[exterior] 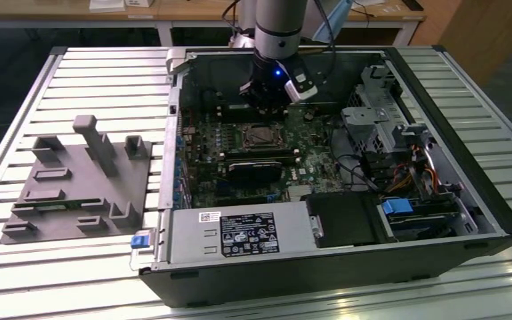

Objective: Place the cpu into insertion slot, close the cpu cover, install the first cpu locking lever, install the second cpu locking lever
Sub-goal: 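Install the first cpu locking lever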

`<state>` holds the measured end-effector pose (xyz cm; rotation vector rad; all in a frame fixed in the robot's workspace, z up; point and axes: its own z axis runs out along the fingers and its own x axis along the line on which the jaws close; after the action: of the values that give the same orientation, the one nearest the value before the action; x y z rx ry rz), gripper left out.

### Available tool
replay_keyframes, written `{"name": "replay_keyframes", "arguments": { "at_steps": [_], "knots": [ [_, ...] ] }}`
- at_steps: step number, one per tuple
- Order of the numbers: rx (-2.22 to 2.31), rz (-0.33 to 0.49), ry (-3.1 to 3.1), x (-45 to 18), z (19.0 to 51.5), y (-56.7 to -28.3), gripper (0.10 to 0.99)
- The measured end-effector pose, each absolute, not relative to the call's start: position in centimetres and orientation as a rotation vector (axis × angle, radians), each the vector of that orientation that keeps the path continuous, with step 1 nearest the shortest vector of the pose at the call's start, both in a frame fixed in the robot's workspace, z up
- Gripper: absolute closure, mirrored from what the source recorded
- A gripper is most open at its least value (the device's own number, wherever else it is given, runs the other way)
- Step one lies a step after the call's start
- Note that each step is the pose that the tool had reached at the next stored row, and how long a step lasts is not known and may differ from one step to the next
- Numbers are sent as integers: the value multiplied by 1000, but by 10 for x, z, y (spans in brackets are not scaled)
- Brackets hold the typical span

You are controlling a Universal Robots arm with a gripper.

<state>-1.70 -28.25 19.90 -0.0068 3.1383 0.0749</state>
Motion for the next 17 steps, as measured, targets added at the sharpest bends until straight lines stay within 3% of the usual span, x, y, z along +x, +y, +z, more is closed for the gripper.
{"name": "replay_keyframes", "arguments": {
  "at_steps": [17],
  "knots": [
    [-7, 72, 3138, -17, 206, -279, 980]
  ]
}}
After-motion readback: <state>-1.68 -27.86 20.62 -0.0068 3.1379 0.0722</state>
